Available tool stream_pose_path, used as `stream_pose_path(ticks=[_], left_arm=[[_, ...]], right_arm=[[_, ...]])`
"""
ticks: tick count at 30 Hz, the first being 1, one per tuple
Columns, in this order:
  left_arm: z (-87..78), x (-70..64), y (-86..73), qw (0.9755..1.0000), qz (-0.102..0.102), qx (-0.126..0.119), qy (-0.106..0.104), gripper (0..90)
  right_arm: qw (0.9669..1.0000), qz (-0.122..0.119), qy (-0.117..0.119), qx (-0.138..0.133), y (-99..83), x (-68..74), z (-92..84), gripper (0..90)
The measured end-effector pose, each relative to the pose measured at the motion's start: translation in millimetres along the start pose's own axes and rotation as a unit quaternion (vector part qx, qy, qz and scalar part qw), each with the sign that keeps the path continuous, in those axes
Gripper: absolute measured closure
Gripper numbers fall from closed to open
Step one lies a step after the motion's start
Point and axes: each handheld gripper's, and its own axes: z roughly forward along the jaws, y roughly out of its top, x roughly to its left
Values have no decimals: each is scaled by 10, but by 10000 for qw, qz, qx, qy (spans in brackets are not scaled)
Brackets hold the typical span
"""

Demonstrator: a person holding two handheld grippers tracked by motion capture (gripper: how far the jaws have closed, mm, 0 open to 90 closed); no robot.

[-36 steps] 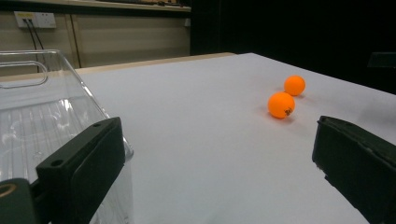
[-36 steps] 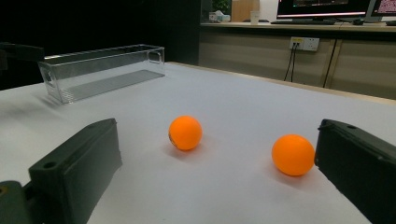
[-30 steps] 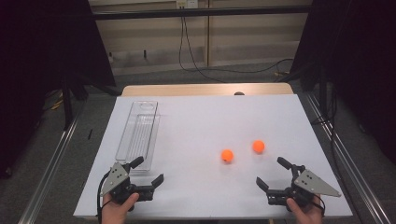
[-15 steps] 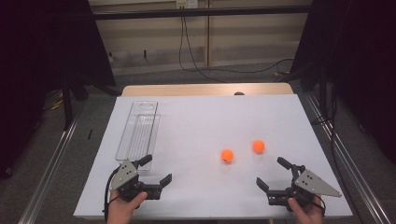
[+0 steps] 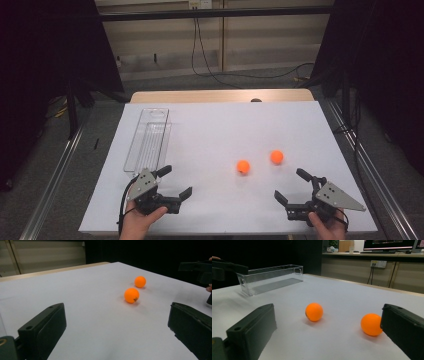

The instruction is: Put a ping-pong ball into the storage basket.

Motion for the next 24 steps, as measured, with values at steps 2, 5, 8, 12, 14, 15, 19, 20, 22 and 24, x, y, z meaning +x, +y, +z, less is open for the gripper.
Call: stream_pose_path(ticks=[2,5,8,12,14,15,19,20,22,24], left_arm=[[23,-8,8,10000,13,3,-14,18],[55,-22,23,10000,-8,-5,-39,20],[84,-24,35,10000,-2,-7,-43,21],[113,-33,45,10000,46,21,-69,22],[137,-43,45,10000,38,35,-80,23],[137,-43,45,10000,38,35,-80,23],[162,-53,53,9999,42,50,-101,24],[169,-54,57,9999,51,42,-114,24],[187,-56,65,9999,77,59,-119,24],[193,-60,68,9999,64,74,-129,25]], right_arm=[[10000,0,-2,1,0,0,0,0],[10000,15,-7,-16,0,2,-2,0],[10000,1,-2,-6,-2,-4,-5,0],[10000,34,4,-20,1,-1,-7,0],[10000,13,12,-12,0,-4,-8,1],[10000,10,12,-12,0,-4,-7,1],[10000,32,16,-17,2,0,-5,1],[10000,30,17,-20,2,0,-5,1],[10000,29,18,-21,2,0,-6,2],[10000,30,15,-19,2,-1,-6,2]])
